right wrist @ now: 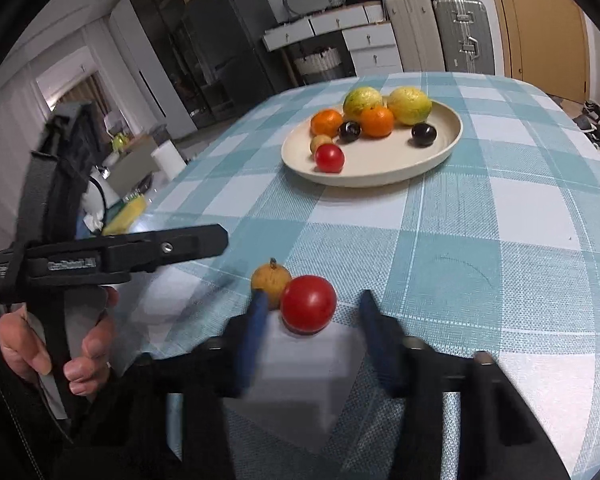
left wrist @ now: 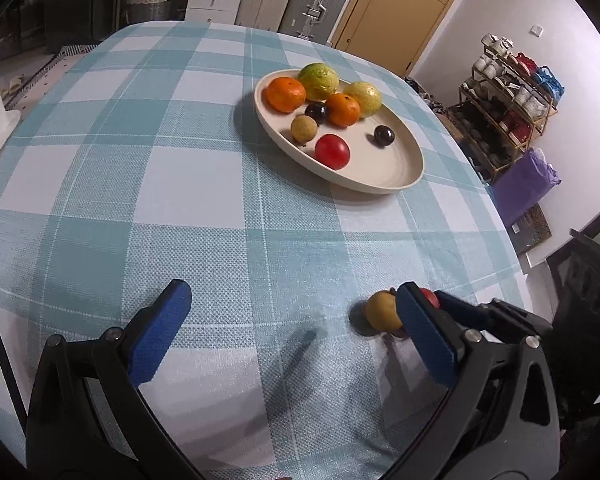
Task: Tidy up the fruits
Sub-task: 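Move both tools toward the last small yellow fruit and tomato, then grasp the yellow-brown fruit with the left gripper while the right grasps the red tomato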
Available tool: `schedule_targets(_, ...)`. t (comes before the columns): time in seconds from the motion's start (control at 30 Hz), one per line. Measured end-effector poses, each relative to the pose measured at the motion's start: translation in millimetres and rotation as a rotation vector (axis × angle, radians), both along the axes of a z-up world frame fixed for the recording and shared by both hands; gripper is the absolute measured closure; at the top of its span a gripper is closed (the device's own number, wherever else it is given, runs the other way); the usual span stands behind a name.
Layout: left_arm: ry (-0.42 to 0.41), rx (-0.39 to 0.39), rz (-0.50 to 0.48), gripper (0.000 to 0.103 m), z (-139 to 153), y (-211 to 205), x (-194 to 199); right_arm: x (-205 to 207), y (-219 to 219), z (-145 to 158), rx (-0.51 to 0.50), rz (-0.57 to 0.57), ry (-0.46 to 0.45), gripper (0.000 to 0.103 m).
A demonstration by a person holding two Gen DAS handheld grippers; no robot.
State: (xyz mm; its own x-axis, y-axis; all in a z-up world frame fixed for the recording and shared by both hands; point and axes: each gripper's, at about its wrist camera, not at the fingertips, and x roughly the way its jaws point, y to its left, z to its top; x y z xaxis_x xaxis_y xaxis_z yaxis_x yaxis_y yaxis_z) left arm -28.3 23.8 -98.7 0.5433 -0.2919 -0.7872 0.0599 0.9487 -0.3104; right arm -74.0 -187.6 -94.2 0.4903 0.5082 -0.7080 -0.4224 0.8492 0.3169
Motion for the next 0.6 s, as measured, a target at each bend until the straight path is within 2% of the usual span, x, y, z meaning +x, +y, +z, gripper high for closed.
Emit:
schedule_targets(0.07, 0.004, -0.008, 0.000, 0.001, -0.9, 0.3, 0.1, 1.9, 1.4, -4.0, 0.014, 0.014, 0.027, 0.072)
schedule_targets(0.23, 0.021, -0.031, -0.025, 0.001, -4.6, -2.1, 0.9, 2.2, -0.4, -6.1, 0.033, 0.014, 0.036, 0.073)
schedule_targets(0.4, 0.021, -0.098, -0.079, 0.001, -3.4, -9.1, -0.9, 1.1, -11.4, -2.8, 0.061, -0.029, 0.019, 0.073)
schedule_targets(0.6, 0.012, -0.049, -0.132, 0.001, -1.4, -27.8, -2.3, 2.5, -25.5, 7.2, 0.084, -0.071, -0.019, 0.073)
